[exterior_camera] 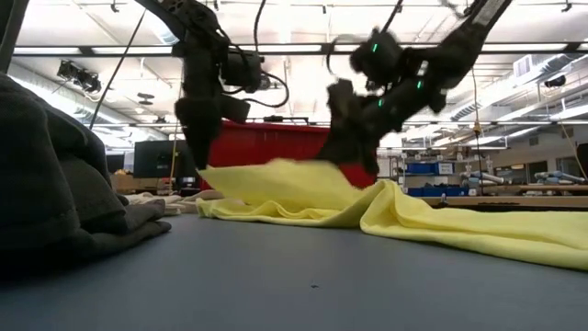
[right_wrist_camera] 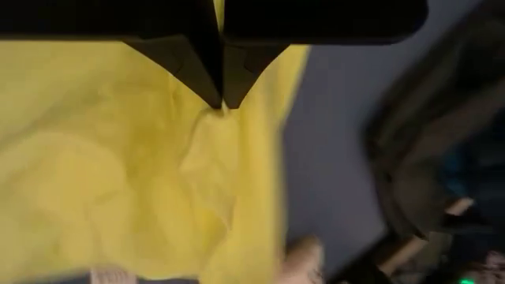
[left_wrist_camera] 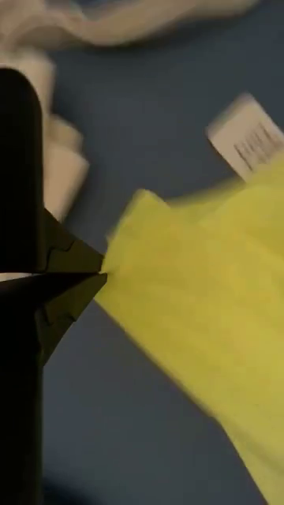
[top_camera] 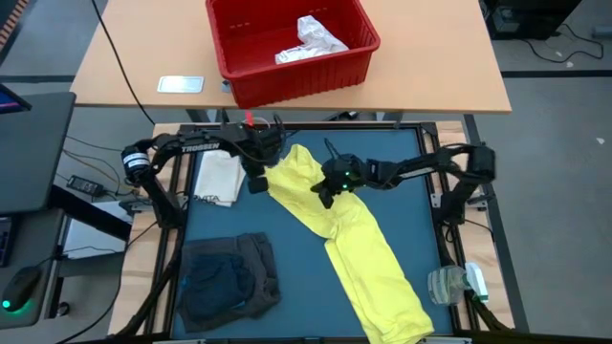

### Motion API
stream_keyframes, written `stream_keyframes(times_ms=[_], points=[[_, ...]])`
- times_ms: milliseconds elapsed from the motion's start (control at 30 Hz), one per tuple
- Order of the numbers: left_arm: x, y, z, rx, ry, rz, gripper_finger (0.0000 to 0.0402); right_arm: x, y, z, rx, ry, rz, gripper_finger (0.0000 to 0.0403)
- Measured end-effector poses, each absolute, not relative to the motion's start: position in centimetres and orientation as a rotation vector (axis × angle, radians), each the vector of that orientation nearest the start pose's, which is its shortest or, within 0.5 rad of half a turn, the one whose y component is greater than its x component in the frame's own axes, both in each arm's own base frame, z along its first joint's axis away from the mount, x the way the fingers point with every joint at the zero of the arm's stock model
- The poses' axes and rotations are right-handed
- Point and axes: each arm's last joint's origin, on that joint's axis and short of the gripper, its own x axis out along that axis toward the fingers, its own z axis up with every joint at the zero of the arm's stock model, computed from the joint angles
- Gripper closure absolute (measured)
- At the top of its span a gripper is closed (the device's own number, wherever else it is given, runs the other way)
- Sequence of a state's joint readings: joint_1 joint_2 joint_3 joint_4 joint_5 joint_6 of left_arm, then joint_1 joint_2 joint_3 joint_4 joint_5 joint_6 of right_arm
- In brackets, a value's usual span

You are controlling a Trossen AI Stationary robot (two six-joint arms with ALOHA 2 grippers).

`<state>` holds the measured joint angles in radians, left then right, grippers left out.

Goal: Fold laundry
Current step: Fold the yellow shirt

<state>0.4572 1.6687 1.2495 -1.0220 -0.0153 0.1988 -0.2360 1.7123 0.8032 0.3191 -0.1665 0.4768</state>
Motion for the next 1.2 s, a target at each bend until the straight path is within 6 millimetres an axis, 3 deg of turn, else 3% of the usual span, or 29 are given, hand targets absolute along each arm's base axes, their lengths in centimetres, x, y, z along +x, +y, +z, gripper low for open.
stream_keyframes(times_ms=[133,233,333,533,800,967,1200], points=[[26.0,13.7,24.4,-0.158,1.417,0.27,0.0401,32.0,-5.5,18.8,0.544,0.511,-0.099,0.0399],[25.1,13.1,26.3,-0.166,1.337,0.25,0.0401,31.7,-4.0,19.6,0.535,0.525,-0.029,0.04],[24.6,12.3,27.4,-0.198,1.286,0.223,0.0401,32.2,-2.9,18.7,0.537,0.554,0.017,0.04],[25.0,8.8,27.1,-0.209,1.396,0.147,0.0401,33.8,-0.2,15.6,0.621,0.599,0.08,0.0401],[25.4,5.8,27.1,-0.222,1.456,0.183,0.0401,34.4,1.5,14.9,0.706,0.551,-0.021,0.0402],[26.3,7.2,27.3,-0.153,1.336,0.258,0.0401,34.4,1.6,15.1,0.802,0.533,-0.09,0.0402],[28.1,13.2,28.1,-0.043,1.005,0.388,0.0401,33.4,0.7,14.1,1.007,0.448,-0.401,0.0403]])
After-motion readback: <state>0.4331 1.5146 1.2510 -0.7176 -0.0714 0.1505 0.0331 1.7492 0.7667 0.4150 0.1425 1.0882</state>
